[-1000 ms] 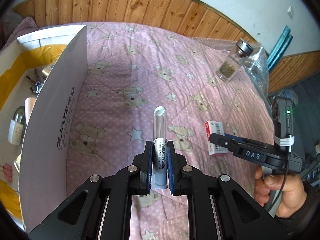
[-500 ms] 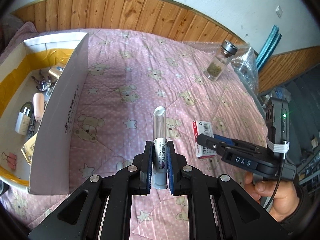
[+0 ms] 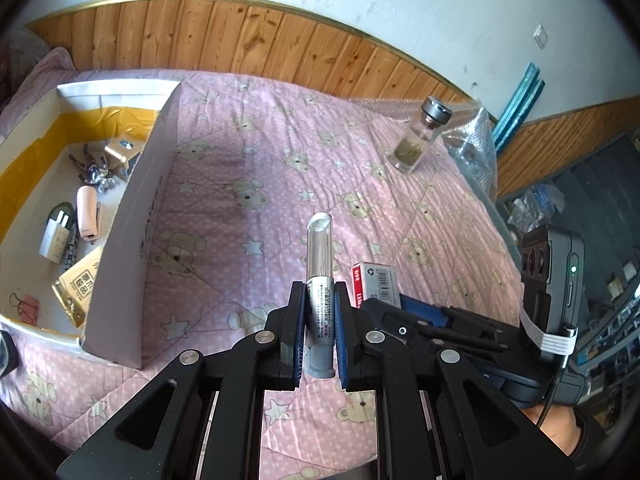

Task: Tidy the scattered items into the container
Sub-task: 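Carry the glass tube and staple box toward the white box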

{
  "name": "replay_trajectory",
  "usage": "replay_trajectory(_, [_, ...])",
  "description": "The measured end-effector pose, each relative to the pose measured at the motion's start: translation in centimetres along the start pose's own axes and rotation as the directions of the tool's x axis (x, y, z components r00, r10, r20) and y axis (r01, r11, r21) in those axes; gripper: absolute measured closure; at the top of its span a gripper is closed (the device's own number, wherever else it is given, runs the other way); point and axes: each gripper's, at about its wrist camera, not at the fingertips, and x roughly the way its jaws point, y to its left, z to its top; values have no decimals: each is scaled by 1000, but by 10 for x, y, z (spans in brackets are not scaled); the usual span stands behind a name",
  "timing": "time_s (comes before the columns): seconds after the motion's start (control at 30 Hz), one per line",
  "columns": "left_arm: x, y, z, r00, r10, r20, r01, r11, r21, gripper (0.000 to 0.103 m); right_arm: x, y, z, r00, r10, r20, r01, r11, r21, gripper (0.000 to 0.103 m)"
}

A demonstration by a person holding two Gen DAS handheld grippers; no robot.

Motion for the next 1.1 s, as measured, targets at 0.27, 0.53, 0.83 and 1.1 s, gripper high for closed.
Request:
replay_trajectory(0.27, [-20, 10, -3, 999, -12, 31, 13, 1000, -22, 91, -9, 24, 3, 999, 31, 8, -30, 999, -25, 61])
replay_trajectory(0.53, [-38, 24, 1, 997, -18, 71, 22, 998, -53, 91, -17, 45, 10, 998, 51, 23, -50, 997, -54, 61])
replay_trajectory(0.83, [-54, 37, 3, 994, -25, 109, 34, 996, -85, 91, -20, 72, 20, 997, 76, 31, -72, 993, -94, 61])
replay_trajectory(1.1, [-67, 54, 7, 989, -19, 145, 36, 993, -115, 91, -18, 96, 28, 995, 91, 32, -86, 988, -128, 61])
